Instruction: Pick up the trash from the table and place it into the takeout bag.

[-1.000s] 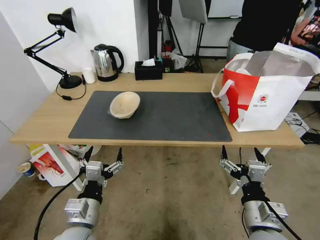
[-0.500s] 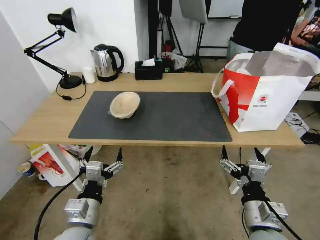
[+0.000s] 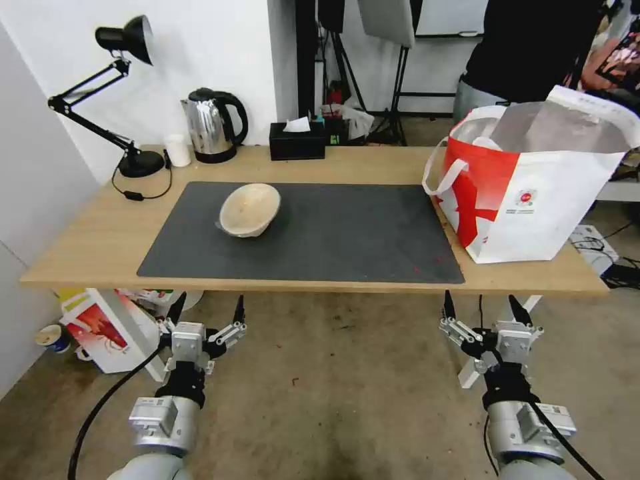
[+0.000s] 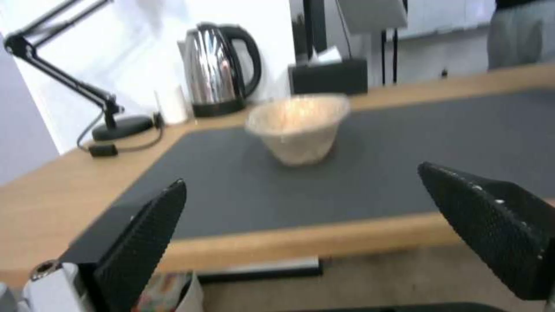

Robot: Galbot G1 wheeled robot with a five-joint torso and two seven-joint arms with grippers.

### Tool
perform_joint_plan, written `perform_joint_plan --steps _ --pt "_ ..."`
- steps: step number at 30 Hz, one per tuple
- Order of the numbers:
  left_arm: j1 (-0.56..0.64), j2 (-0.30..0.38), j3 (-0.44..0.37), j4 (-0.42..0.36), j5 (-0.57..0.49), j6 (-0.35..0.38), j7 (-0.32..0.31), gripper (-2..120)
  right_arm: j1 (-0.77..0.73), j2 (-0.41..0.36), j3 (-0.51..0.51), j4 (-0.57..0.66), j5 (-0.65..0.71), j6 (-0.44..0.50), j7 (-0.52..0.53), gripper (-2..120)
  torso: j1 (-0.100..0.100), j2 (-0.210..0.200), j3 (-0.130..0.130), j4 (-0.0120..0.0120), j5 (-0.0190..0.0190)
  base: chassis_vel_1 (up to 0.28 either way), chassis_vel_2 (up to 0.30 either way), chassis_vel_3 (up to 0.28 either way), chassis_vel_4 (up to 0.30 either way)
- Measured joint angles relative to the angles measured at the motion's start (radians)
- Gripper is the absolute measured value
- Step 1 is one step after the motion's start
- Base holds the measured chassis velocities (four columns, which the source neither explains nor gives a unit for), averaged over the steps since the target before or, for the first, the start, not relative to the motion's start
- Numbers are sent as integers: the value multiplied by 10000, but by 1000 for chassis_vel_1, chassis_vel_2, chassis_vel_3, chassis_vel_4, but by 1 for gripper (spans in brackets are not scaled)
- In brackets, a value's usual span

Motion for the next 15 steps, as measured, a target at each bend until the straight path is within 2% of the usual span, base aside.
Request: perform_joint_plan --steps 1,3,6,9,15 --pt "0 0 0 0 0 0 0 100 0 0 0 0 0 0 0 100 0 0 0 0 0 0 0 0 0" --pt "-523 -510 146 -854 -1057 -872 -195 100 0 0 0 4 -1 1 -1 100 0 0 0 -2 3 0 0 0 0" --pt "-758 -744 220 -1269 -1549 -1297 -286 100 0 0 1 3 -1 2 -1 100 0 1 0 -2 9 0 0 0 0" --pt "-835 -825 243 -1380 -1736 -1417 -328 100 0 0 1 4 -1 2 -1 100 0 1 0 0 -2 0 0 0 0" --pt "-847 -833 258 -1412 -1857 -1427 -375 100 0 -1 0 3 -1 2 -1 100 1 2 0 0 1 0 0 0 0"
